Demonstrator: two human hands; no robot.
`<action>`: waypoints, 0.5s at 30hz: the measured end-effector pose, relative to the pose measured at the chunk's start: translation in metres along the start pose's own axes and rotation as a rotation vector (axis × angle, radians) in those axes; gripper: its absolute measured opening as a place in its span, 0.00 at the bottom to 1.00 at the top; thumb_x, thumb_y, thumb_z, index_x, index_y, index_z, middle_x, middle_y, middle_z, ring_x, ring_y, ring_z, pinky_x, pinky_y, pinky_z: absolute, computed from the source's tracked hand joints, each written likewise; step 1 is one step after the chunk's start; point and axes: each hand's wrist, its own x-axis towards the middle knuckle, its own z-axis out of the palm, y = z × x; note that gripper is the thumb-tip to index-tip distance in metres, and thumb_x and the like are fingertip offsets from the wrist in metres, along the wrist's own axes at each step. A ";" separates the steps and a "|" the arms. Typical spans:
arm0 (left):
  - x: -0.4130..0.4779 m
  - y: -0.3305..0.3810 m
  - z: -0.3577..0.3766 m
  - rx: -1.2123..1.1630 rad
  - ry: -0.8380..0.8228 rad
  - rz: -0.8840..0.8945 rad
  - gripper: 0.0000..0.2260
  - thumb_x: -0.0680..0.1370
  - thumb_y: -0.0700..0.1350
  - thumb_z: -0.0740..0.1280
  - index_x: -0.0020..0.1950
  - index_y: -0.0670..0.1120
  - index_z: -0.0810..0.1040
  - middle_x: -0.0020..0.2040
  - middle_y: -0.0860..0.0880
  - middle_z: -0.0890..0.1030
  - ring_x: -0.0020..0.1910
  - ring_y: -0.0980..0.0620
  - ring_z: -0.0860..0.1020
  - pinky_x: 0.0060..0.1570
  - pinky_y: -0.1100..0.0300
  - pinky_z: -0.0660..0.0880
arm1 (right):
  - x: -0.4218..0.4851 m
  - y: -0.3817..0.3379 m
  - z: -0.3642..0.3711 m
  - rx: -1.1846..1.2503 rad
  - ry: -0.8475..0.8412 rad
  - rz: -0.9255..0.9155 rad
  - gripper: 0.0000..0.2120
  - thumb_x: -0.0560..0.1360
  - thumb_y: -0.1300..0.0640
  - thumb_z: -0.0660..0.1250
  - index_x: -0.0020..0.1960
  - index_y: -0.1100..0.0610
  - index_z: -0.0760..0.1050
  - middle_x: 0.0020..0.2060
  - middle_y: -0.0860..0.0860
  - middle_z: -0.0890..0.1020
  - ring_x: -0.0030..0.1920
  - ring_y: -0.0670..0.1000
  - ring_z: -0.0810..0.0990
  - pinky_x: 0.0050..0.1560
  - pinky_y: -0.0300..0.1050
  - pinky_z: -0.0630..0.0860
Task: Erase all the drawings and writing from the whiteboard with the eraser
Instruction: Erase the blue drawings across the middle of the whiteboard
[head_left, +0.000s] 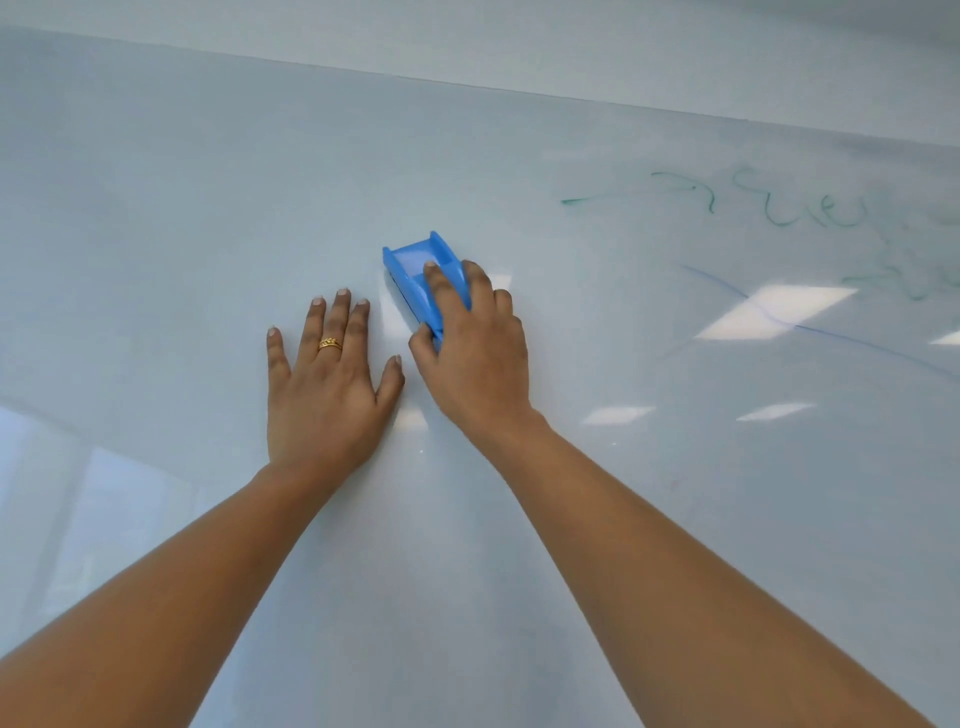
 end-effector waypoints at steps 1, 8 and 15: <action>-0.002 0.000 0.000 -0.003 0.002 0.001 0.38 0.71 0.62 0.35 0.77 0.47 0.51 0.78 0.50 0.51 0.76 0.52 0.47 0.72 0.46 0.41 | -0.005 0.009 -0.004 0.011 0.015 0.019 0.26 0.76 0.54 0.58 0.73 0.52 0.60 0.71 0.54 0.62 0.59 0.56 0.68 0.55 0.47 0.68; -0.015 -0.001 -0.001 -0.024 -0.006 0.027 0.35 0.73 0.61 0.39 0.77 0.45 0.52 0.77 0.48 0.52 0.76 0.49 0.48 0.72 0.46 0.41 | -0.047 0.103 -0.040 -0.028 0.158 0.295 0.26 0.75 0.54 0.62 0.72 0.53 0.63 0.70 0.56 0.64 0.61 0.59 0.69 0.59 0.51 0.69; -0.027 -0.003 -0.003 -0.033 -0.020 0.062 0.32 0.76 0.58 0.43 0.77 0.44 0.52 0.77 0.46 0.52 0.76 0.48 0.47 0.72 0.46 0.41 | -0.094 0.156 -0.072 -0.042 0.282 0.608 0.25 0.75 0.56 0.62 0.72 0.54 0.64 0.68 0.56 0.66 0.61 0.59 0.68 0.58 0.51 0.69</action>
